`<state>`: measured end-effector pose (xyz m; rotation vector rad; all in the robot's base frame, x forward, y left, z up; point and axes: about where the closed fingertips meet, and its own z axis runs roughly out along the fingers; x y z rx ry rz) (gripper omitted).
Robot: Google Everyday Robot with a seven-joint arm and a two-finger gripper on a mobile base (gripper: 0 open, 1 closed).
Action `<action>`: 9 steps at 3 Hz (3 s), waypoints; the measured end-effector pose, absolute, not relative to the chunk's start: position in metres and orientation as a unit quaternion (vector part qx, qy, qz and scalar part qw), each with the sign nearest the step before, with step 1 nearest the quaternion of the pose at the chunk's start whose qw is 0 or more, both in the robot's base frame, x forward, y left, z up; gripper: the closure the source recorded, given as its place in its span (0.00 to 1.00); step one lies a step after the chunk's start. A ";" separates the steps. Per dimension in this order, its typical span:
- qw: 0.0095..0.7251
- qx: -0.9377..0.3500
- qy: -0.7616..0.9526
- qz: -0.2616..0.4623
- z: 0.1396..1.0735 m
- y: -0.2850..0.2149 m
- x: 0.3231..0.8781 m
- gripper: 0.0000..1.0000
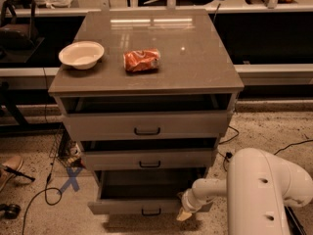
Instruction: Open bottom drawer
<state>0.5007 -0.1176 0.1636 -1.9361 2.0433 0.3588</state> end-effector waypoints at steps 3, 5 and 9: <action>0.157 -0.664 0.718 0.136 0.167 -0.123 0.478 1.00; 0.155 -0.664 0.718 0.139 0.164 -0.121 0.475 0.59; 0.151 -0.666 0.716 0.145 0.161 -0.118 0.469 0.00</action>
Offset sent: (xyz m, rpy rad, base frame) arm -0.0166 -0.0046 0.0090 0.0262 0.0029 -0.0070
